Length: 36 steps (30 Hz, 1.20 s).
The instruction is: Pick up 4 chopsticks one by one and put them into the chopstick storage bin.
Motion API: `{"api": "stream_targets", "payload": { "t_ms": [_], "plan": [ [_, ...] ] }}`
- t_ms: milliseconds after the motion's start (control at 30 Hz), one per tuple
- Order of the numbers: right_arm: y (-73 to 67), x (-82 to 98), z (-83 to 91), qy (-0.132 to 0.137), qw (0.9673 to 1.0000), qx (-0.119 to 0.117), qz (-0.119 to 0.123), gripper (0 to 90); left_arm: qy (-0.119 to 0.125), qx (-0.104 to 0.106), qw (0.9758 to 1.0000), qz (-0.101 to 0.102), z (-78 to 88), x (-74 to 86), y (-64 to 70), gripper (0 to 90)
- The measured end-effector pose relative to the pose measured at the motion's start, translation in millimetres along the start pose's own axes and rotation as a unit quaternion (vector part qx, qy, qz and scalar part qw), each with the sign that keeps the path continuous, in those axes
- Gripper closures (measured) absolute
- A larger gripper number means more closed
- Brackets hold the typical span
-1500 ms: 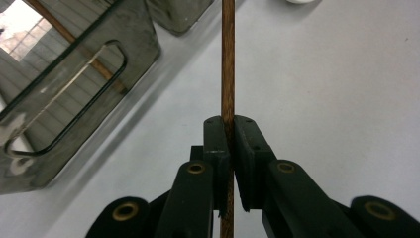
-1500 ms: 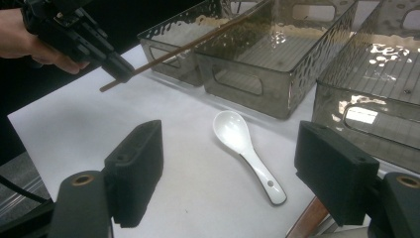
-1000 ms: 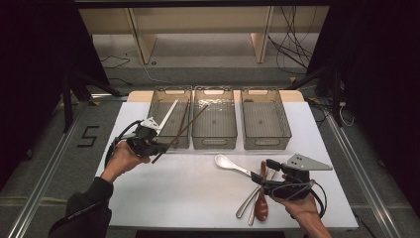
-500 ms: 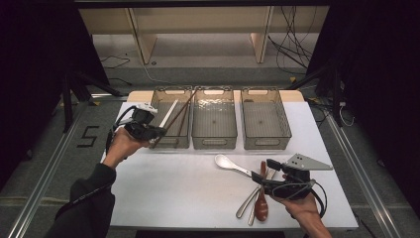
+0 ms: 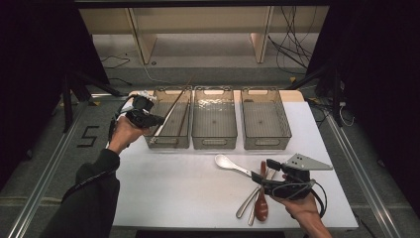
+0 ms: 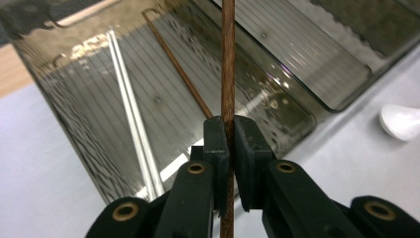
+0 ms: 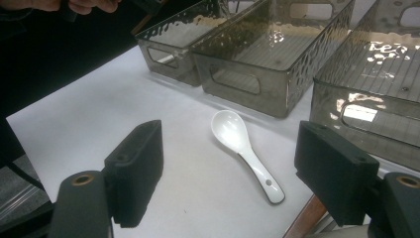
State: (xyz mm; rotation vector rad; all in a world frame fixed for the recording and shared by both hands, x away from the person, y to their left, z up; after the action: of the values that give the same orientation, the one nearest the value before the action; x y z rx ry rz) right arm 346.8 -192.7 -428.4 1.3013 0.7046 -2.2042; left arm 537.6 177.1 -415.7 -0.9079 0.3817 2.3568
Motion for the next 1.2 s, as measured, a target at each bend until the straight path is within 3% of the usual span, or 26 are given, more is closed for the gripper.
{"api": "stream_targets", "payload": {
  "t_ms": [433, 767, 1200],
  "plan": [
    [-0.1, 0.0, 0.0, 0.0, 1.0, -0.001, 0.0, 28.0, -0.002, -0.029, 0.9992, 0.026, -13.7, -3.9, -18.9, 84.1],
    [-0.1, 0.0, 0.2, 0.0, 1.0, -0.001, -0.001, 28.0, -0.006, -0.041, 0.9986, 0.032, -20.5, -3.9, -25.3, 84.0],
    [0.3, 0.2, 0.0, -0.001, 1.0, -0.001, -0.002, 28.0, -0.02, -0.039, 0.9981, 0.044, -30.9, 4.0, -27.9, 83.9]
  ]
}}
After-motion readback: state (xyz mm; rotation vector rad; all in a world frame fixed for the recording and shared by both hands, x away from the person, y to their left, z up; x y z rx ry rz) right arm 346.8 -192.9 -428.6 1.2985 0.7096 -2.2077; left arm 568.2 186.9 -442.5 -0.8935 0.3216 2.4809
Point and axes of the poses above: each handheld gripper's, and its own axes: z roughly backward along the jaws, x roughly out of its underside, y roughly to its right, the point moved 6 cm from there along -z, roughly forward along the jaws, and after that the axes turned 2 degrees about y, right-handed, at the moved point
